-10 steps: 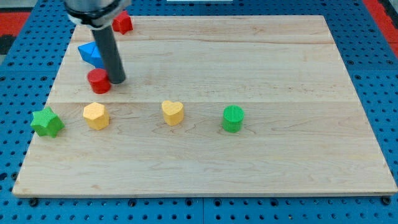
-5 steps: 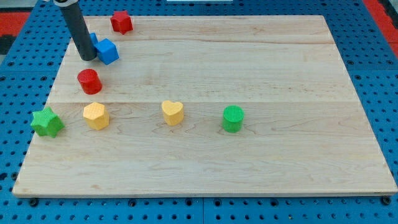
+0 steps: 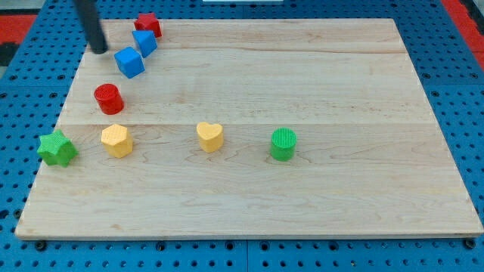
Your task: Make a vertical line withe the blue and red blocks
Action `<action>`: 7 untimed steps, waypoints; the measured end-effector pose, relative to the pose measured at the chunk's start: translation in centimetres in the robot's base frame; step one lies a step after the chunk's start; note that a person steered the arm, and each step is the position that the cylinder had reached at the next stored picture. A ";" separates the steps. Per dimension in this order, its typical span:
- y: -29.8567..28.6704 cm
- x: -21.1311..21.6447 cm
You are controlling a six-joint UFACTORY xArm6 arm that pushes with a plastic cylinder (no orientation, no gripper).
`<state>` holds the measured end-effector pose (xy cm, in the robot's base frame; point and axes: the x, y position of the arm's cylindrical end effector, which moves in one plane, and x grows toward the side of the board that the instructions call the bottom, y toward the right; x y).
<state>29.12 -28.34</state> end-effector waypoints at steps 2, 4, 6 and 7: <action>1.2 15.2; 4.5 12.9; 5.5 11.8; 6.1 11.1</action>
